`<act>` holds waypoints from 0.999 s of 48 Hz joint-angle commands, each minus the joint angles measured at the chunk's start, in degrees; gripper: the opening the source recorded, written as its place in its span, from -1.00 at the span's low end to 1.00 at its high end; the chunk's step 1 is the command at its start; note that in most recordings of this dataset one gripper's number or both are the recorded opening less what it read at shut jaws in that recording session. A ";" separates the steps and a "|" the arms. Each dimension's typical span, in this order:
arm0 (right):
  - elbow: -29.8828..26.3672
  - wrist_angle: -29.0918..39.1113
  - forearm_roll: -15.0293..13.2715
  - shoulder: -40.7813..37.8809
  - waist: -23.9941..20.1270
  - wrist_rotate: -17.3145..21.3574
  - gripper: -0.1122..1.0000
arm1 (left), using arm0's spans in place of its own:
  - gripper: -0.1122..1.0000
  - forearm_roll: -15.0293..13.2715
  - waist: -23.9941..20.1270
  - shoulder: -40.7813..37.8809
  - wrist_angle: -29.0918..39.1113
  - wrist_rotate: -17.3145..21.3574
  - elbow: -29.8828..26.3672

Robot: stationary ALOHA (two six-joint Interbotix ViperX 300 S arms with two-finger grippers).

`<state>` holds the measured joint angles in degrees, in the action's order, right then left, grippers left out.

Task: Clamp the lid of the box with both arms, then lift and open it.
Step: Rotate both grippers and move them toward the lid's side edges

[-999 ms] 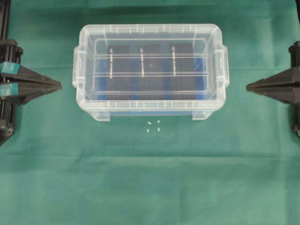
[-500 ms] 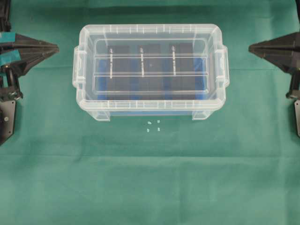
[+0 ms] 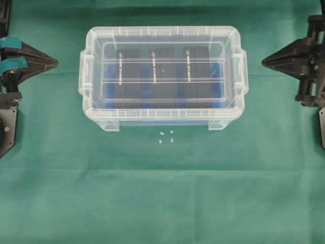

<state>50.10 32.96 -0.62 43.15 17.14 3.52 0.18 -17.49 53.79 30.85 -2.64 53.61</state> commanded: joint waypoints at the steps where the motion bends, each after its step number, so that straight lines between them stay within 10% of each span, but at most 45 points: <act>1: -2.81 4.66 -0.35 -3.25 0.26 0.70 -0.79 | -0.77 0.00 -1.49 -2.90 4.13 0.18 -2.29; 30: -6.33 13.01 -2.02 -11.95 0.35 2.20 -0.79 | -0.77 0.18 -2.46 -15.21 15.56 1.32 -6.77; 48: -6.50 19.51 -6.68 -12.30 0.35 -5.98 -0.79 | -0.77 0.26 -0.18 -20.48 22.24 7.38 -9.58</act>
<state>45.09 51.24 -6.86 30.67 17.31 -0.97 0.26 -18.11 33.66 52.56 4.31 45.79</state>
